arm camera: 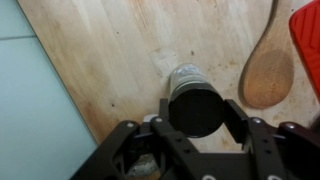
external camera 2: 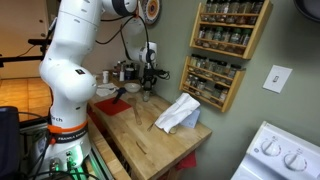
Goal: Remove the lid of the spice bottle near the wooden cooking spoon and put it on the countertop next to the spice bottle, pick up the spice bottle and put it on top of the lid
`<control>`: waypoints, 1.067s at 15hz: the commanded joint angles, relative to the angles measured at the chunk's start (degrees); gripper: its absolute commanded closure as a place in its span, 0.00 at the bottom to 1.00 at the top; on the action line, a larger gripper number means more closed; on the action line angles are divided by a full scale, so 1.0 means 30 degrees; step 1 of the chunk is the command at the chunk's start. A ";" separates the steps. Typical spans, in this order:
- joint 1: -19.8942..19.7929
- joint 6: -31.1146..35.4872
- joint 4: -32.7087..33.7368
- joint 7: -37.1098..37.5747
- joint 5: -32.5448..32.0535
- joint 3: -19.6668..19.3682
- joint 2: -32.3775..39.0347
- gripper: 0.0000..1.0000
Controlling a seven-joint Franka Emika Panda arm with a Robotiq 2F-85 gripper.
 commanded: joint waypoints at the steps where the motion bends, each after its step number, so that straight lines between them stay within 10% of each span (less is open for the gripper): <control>1: -0.0215 0.0221 -0.0479 0.0129 -0.0425 0.0125 -0.0538 0.43; 16: -0.0517 0.0199 -0.0611 0.0102 -0.0408 -0.0034 -0.1494 0.53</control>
